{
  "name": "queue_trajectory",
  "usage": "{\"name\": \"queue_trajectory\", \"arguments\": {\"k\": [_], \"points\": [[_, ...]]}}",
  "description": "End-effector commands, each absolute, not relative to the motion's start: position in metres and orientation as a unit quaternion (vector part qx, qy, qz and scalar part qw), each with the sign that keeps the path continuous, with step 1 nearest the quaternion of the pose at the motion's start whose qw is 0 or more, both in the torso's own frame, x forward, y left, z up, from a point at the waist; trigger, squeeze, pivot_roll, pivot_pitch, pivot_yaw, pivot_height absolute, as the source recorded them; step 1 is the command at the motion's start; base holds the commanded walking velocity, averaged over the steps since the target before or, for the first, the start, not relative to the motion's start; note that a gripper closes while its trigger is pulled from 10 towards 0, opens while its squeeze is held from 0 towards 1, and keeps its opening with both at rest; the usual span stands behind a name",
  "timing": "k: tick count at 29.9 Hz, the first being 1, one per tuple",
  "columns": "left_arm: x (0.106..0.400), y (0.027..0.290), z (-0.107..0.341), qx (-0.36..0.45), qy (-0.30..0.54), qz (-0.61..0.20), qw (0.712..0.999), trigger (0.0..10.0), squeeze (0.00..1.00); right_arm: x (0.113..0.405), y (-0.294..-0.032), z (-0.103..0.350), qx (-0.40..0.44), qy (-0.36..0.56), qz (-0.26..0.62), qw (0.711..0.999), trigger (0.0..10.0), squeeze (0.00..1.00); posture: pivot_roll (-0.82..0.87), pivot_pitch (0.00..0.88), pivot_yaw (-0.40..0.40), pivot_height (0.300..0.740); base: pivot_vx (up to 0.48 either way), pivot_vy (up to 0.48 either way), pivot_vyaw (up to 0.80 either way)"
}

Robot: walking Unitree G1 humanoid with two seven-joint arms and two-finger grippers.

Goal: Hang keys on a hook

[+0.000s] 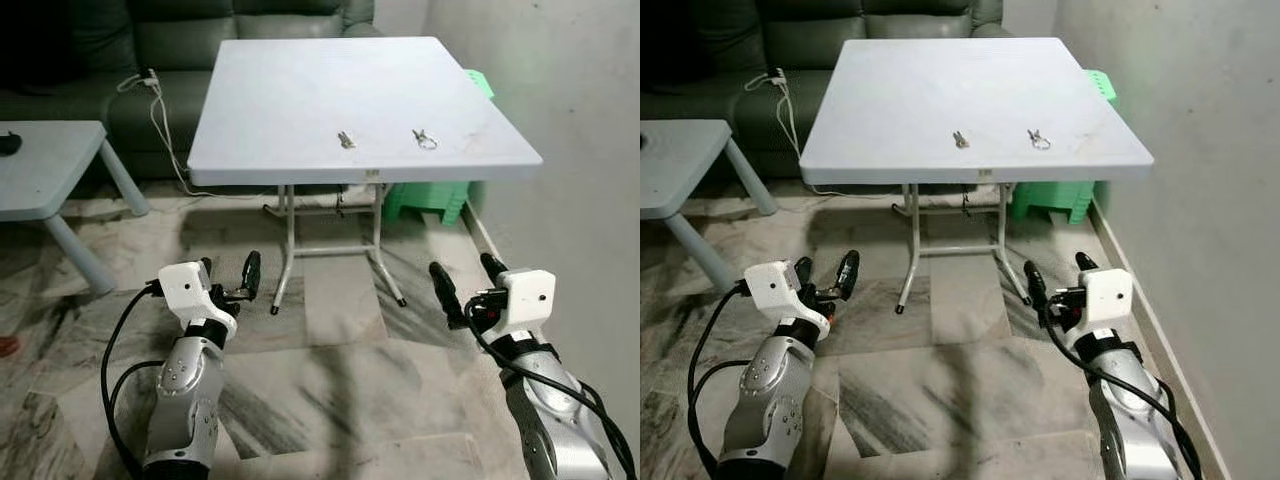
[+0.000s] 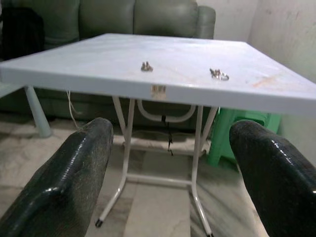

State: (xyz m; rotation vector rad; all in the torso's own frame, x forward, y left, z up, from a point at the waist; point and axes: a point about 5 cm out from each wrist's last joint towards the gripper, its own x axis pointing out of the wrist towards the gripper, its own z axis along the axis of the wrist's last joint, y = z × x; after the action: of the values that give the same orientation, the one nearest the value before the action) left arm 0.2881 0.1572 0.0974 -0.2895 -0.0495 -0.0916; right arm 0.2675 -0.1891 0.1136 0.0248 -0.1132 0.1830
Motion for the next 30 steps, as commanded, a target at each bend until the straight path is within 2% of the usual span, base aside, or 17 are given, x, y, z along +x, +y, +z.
{"name": "queue_trajectory", "arguments": {"k": [1, 30], "points": [[0.2889, 0.1572, 0.1015, -0.143, -0.032, -0.048, 0.988, 10.0, 0.0, 0.2693, -0.1915, 0.1195, 0.02, -0.064, 0.082, 0.994, 10.0, 0.0, -0.04, 0.057, -0.049, 0.74, 0.337, 0.0, 0.0], [0.2894, 0.1598, 0.1025, -0.143, -0.031, -0.045, 0.988, 10.0, 0.0, 0.2671, -0.1908, 0.1173, 0.025, -0.058, 0.081, 0.995, 10.0, 0.0, -0.04, 0.07, -0.049, 0.74, 0.341, 0.0, 0.0]]}}
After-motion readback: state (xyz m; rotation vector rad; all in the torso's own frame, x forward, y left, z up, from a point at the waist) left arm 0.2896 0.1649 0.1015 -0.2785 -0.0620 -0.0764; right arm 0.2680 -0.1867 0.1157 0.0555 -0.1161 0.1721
